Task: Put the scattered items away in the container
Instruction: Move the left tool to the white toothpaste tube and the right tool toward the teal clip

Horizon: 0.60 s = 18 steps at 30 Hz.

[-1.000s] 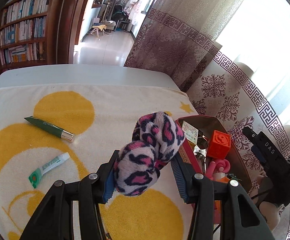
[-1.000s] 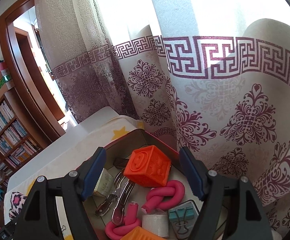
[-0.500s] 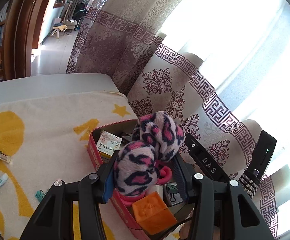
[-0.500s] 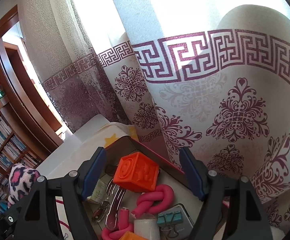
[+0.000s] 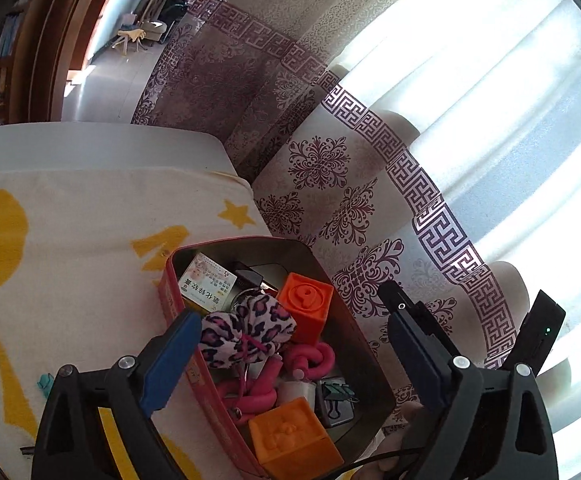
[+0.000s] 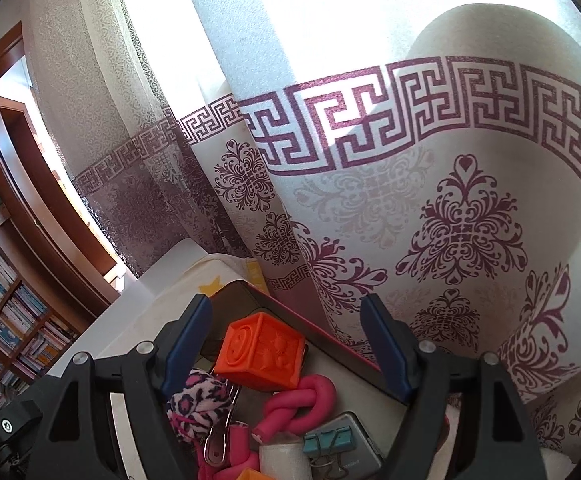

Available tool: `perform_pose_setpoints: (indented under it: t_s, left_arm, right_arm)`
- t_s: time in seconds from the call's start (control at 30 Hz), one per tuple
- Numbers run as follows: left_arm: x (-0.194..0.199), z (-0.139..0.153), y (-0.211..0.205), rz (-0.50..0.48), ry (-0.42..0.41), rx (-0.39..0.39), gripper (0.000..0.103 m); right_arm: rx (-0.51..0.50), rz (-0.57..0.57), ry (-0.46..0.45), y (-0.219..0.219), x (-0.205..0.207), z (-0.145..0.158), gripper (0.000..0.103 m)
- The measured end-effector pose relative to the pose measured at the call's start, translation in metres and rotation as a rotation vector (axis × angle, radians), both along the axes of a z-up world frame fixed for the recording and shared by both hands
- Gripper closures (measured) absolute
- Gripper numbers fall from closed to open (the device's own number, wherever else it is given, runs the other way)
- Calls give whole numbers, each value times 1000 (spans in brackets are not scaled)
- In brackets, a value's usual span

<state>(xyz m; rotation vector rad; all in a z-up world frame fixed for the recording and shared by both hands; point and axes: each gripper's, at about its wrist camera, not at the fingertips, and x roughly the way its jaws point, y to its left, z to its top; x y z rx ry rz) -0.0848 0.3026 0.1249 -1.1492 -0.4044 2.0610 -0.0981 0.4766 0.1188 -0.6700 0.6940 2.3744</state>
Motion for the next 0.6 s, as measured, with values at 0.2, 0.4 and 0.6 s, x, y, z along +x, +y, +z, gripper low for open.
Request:
perform_pose_setpoints:
  t_s: [0.2, 0.4, 0.6]
  left_arm:
    - [-7, -8, -44, 137, 20, -111, 7]
    - [-12, -14, -105, 251, 9, -144, 7]
    - [-12, -6, -162, 325, 78, -235, 7]
  right_arm:
    - [54, 72, 5, -23, -8, 2, 23]
    - [129, 185, 51, -57, -10, 10, 23]
    - [176, 323, 76, -94, -12, 14, 22]
